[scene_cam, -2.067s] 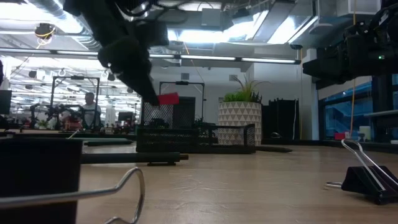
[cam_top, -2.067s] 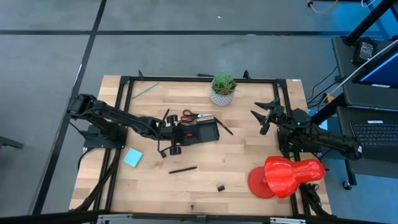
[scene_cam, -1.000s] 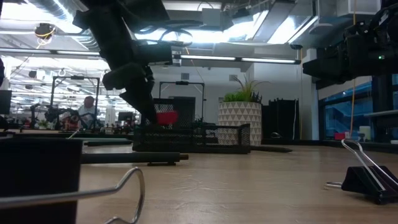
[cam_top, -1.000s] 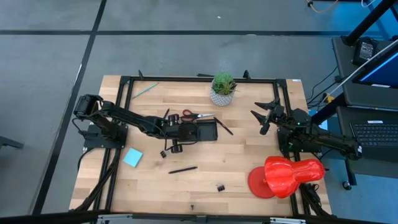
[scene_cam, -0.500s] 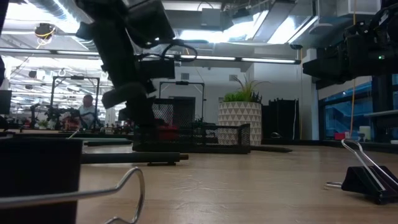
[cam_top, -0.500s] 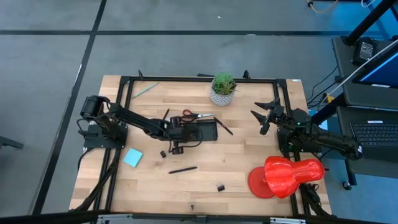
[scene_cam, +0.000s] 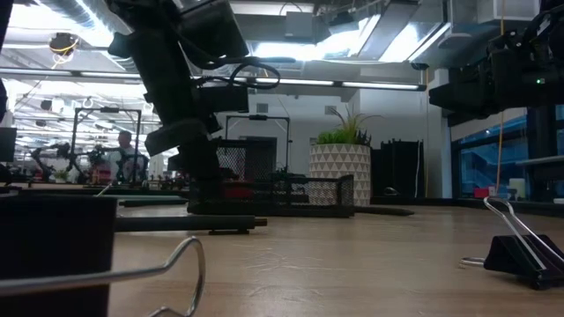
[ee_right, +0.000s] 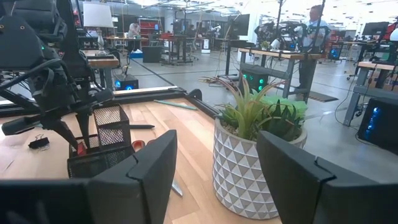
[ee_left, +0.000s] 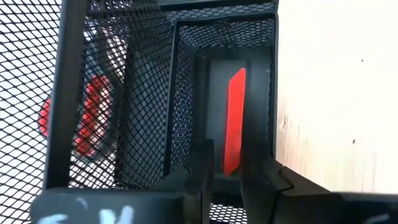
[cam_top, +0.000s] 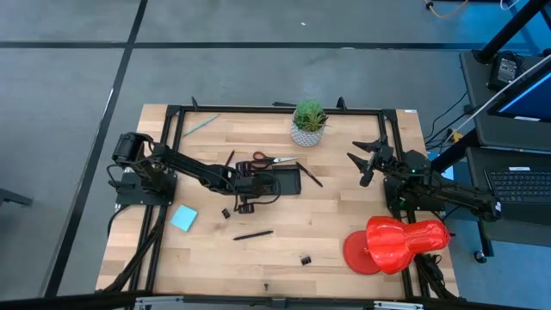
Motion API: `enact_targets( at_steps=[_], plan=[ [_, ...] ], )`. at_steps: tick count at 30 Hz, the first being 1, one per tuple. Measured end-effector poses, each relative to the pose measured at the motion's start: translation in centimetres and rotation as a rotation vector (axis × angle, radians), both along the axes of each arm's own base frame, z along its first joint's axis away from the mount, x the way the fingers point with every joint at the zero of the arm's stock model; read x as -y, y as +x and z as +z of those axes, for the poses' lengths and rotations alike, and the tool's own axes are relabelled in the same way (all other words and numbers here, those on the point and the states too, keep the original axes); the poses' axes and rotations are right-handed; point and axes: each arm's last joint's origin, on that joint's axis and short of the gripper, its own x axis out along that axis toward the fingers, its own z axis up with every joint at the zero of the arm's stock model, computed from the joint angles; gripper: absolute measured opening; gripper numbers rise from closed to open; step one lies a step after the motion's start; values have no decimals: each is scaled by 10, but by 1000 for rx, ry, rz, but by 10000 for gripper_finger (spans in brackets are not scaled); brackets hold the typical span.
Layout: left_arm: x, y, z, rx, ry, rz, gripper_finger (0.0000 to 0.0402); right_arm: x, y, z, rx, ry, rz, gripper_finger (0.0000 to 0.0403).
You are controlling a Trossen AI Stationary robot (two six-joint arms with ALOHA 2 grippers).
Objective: Pick and place office supplies into organizer
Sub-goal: Put the eraser into the bottom left section of the desk organizer, then put the top binder clip into the bottom left section of the desk organizer
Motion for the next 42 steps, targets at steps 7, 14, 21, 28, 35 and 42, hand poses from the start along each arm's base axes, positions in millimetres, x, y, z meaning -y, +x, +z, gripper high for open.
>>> enact_targets(
  at_steps=[7, 14, 21, 28, 35, 42],
  plan=[
    [0, 0, 2, 6, 14, 6, 74, 0, 0, 0, 0, 0, 0, 224],
    [0, -2, 5, 9, 5, 2, 75, 0, 0, 0, 0, 1, 0, 224],
    [0, -3, 4, -5, -1, -1, 72, 0, 0, 0, 1, 1, 0, 224],
    [0, -3, 4, -8, -3, -3, 39, 0, 0, 0, 2, 3, 0, 224],
    [0, -3, 4, -7, 0, -1, 9, 0, 0, 0, 1, 3, 1, 224],
    [0, 0, 13, -26, 8, 6, 11, 0, 0, 0, 1, 3, 1, 224]
  ],
)
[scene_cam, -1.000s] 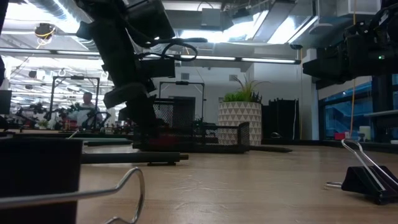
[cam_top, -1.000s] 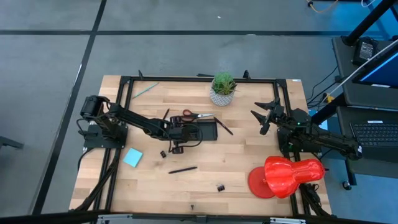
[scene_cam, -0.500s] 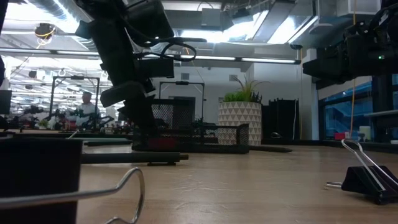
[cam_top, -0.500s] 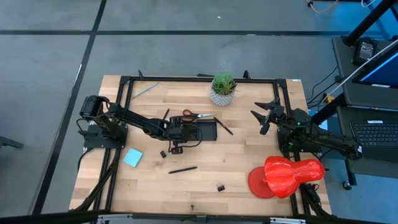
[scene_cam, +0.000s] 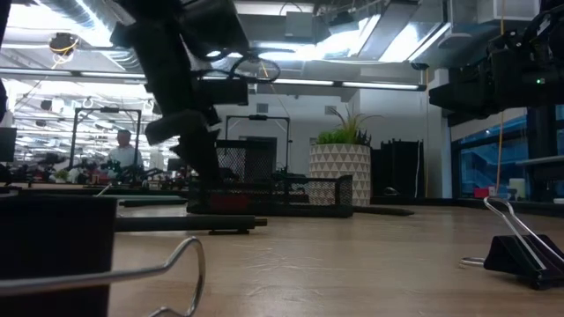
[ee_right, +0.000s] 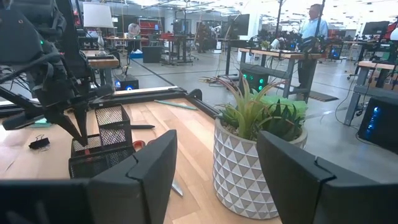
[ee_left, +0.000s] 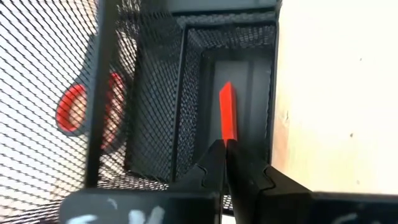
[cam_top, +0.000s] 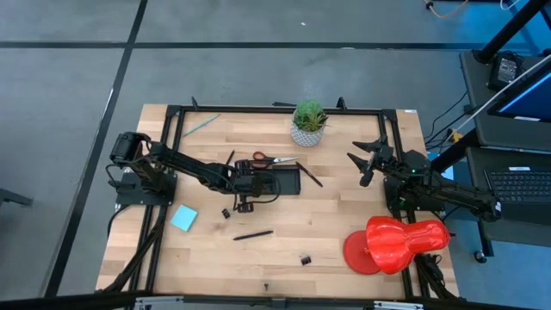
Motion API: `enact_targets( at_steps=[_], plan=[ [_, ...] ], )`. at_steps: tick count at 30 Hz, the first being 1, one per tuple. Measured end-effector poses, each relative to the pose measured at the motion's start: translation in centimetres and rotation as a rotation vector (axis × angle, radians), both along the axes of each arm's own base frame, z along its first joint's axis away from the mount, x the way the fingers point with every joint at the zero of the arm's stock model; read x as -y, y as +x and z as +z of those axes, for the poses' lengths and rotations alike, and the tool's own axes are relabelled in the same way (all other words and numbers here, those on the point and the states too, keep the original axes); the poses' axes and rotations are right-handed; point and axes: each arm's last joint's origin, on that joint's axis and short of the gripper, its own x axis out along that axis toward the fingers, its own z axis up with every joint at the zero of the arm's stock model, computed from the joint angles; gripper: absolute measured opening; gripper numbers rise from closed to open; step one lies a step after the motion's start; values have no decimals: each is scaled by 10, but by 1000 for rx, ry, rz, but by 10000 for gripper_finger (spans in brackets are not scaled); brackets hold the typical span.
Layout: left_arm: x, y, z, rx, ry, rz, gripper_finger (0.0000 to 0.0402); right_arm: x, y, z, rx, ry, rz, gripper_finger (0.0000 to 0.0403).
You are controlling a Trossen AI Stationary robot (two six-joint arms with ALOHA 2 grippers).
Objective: Pick and place office supplies into organizer
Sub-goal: Put the top binder clip into the bottom left section of the desk organizer
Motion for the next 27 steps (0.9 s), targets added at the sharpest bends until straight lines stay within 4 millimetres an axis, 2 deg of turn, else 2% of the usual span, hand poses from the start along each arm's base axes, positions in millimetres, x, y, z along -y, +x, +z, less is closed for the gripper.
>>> enact_targets(
  at_steps=[9, 18, 27],
  plan=[
    [15, 2, 18, -81, -38, -43, 38, 0, 0, 0, 1, 3, 0, 224],
    [37, -5, 24, -184, -358, -86, 96, 0, 0, 0, 2, 4, 0, 224],
    [44, -9, 24, -234, -266, -252, 143, 0, 0, 0, 12, 24, 1, 224]
  ],
)
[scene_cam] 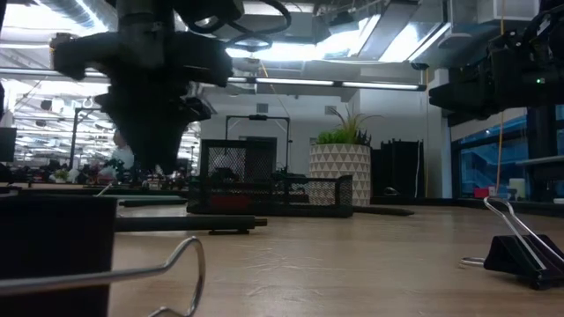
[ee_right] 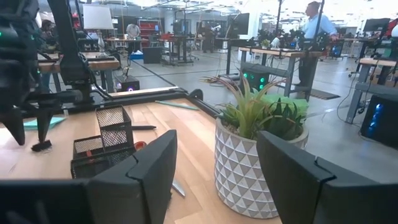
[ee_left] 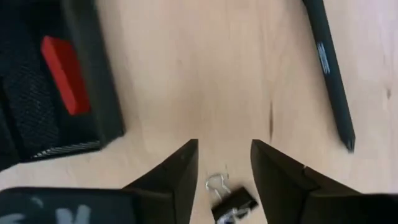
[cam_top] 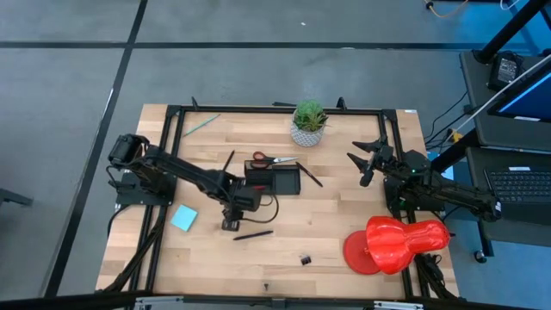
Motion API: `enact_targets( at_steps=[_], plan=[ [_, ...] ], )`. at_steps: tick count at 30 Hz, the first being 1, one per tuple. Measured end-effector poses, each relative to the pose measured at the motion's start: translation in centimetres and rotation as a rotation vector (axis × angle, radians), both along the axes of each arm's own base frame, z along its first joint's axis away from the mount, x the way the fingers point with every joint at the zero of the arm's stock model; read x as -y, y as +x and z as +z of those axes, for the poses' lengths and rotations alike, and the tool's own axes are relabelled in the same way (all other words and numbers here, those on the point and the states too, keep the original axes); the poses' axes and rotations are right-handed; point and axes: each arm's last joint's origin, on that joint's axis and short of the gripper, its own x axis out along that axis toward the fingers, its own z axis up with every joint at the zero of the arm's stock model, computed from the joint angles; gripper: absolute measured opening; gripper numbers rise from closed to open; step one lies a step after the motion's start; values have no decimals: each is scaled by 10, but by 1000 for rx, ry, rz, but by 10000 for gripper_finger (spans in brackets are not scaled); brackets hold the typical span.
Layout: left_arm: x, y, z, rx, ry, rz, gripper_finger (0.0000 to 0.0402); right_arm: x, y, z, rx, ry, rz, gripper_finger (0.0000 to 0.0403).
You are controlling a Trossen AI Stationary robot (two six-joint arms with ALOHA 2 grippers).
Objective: Pick and place office supplies into organizer
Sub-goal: Put the top binder clip into the bottom left section of the desk organizer
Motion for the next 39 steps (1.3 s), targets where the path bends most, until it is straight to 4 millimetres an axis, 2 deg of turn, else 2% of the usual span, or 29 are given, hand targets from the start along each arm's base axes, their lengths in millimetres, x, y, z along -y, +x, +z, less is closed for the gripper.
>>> enact_targets(
  at_steps=[9, 20, 32, 39],
  plan=[
    [5, -14, -3, -127, 5, -36, 151, 0, 0, 0, 2, 3, 0, 224],
    [1, -31, -25, -211, 25, -31, 137, 0, 0, 0, 2, 3, 0, 224],
    [2, -26, -25, -152, 15, -32, 117, 0, 0, 0, 2, 3, 0, 224],
    [2, -26, -25, -160, 13, -33, 89, 0, 0, 0, 2, 3, 0, 224]
  ],
)
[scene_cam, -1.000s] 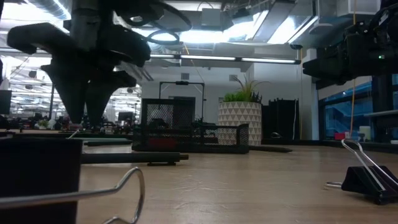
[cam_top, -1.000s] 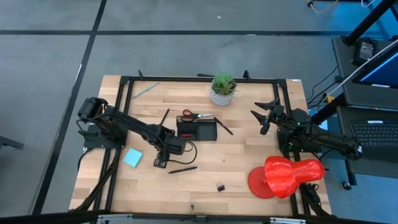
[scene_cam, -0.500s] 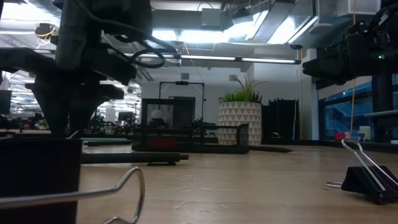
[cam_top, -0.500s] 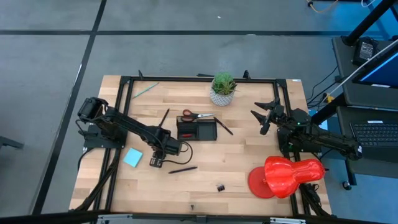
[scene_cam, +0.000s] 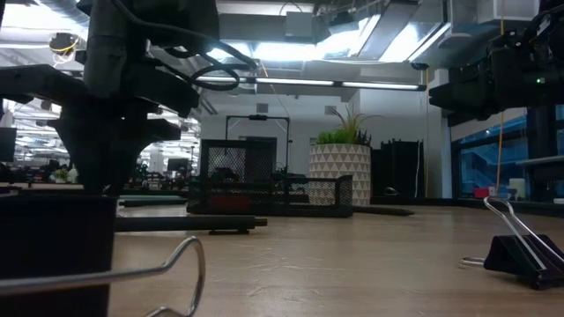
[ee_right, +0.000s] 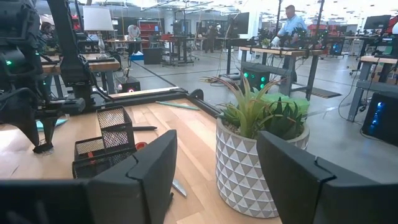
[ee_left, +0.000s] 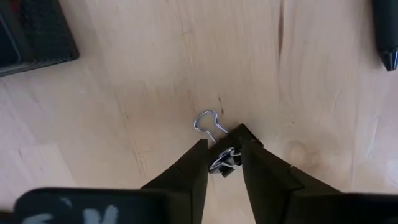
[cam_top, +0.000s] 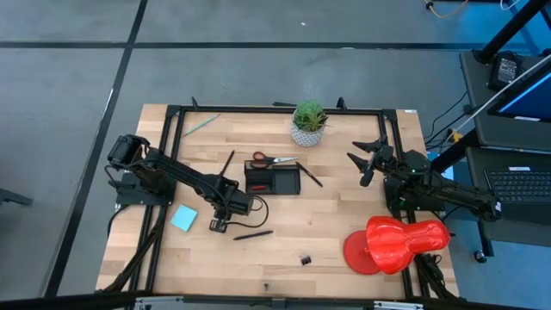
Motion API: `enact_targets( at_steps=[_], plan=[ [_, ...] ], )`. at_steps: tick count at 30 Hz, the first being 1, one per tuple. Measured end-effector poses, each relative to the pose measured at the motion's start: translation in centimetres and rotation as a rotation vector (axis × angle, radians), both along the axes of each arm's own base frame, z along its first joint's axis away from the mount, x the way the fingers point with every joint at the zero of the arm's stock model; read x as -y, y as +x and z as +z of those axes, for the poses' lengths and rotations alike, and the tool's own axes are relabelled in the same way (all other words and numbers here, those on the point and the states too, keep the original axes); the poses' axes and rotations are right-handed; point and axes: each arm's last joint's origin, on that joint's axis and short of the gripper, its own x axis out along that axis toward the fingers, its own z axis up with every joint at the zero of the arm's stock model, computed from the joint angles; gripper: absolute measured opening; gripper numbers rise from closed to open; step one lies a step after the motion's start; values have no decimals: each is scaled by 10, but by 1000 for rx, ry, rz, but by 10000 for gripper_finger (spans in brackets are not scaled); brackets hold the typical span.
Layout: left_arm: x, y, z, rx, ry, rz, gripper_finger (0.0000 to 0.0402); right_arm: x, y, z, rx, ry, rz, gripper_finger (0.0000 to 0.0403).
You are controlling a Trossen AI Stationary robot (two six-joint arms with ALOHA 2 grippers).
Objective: Pick and place office supplies into organizer
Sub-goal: Put the top binder clip into the bottom left section of the desk organizer
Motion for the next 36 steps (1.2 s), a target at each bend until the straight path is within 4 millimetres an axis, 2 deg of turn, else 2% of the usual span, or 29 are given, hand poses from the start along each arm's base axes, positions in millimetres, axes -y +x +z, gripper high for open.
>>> enact_targets(
  at_steps=[14, 24, 32, 36],
  plan=[
    [1, 1, 1, 5, -14, 0, 37, 0, 0, 0, 0, 0, 0, 224],
    [3, 3, 2, 10, -95, -5, 3, 0, 0, 0, 0, 0, 0, 224],
    [-2, 19, 23, 87, 15, 1, 2, 0, 0, 0, -1, -3, 0, 224],
    [-7, 31, 29, 197, 104, -14, 2, 0, 0, 0, -1, -3, 1, 224]
  ],
)
